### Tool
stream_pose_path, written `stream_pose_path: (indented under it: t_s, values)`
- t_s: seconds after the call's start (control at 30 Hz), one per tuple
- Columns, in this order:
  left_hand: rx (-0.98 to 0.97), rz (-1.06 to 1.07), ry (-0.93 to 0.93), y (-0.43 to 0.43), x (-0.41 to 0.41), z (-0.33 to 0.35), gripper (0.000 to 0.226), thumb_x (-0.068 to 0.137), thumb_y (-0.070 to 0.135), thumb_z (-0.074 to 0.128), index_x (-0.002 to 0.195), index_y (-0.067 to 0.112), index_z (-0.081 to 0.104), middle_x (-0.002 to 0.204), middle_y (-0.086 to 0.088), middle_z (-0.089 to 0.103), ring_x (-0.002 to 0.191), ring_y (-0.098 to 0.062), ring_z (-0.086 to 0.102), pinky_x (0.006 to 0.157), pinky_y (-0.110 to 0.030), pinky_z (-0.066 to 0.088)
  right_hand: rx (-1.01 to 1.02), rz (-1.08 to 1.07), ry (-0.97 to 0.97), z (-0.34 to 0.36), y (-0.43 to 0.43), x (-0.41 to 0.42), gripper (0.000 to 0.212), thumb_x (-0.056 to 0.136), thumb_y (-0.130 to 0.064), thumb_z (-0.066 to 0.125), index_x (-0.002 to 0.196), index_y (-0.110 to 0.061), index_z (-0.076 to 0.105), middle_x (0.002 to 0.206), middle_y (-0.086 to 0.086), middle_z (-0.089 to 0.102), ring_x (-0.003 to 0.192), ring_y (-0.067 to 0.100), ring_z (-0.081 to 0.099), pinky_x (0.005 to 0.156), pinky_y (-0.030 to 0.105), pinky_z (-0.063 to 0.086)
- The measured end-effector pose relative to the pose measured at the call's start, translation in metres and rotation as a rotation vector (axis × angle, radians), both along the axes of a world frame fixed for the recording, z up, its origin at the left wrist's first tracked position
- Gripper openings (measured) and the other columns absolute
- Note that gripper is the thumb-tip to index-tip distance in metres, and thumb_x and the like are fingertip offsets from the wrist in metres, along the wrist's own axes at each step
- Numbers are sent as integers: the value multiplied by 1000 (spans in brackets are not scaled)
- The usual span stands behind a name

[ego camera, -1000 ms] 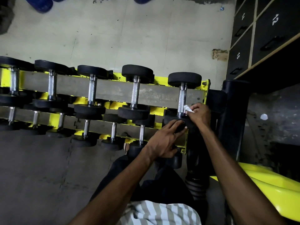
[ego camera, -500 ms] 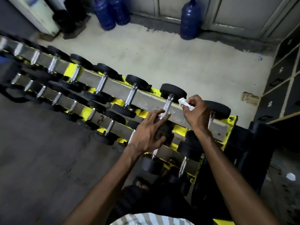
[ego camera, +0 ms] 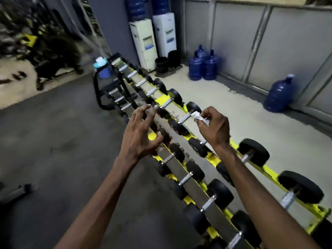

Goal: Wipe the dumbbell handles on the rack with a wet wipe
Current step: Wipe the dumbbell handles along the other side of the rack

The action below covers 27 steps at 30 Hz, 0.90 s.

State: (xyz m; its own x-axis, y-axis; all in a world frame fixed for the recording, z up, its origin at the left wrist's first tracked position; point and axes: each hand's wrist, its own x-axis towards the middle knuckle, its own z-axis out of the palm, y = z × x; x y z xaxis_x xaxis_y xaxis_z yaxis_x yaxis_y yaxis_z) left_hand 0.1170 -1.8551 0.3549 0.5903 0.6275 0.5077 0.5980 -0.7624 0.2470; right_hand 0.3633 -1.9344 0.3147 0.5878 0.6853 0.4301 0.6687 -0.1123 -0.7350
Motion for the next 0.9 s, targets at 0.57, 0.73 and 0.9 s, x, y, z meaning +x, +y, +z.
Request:
stream_pose_path:
  t_s: [0.57, 0.73, 0.9]
  values:
    - [172, 484, -83, -2, -262, 133, 88, 81, 41, 76, 157, 18, 38, 157, -5, 34, 147, -23, 29, 107, -45, 48, 283, 420, -220, 154, 117, -226, 20, 77, -29, 78, 81, -22, 60, 75, -9, 67, 68, 13, 63, 58, 26, 46]
    - [209, 535, -66, 34, -285, 145, 89, 81, 49, 69, 158, 19, 37, 157, -5, 34, 145, -24, 31, 105, -43, 48, 325, 497, -232, 173, 170, -251, 19, 79, -32, 76, 84, -25, 59, 78, -7, 68, 69, 15, 64, 60, 35, 53]
    - [232, 561, -57, 96, -292, 152, 89, 79, 53, 64, 157, 18, 38, 155, -6, 35, 143, -25, 34, 111, -42, 42, 360, 542, -240, 181, 239, -264, 18, 78, -28, 76, 84, -23, 61, 77, -9, 69, 67, 13, 64, 62, 38, 55]
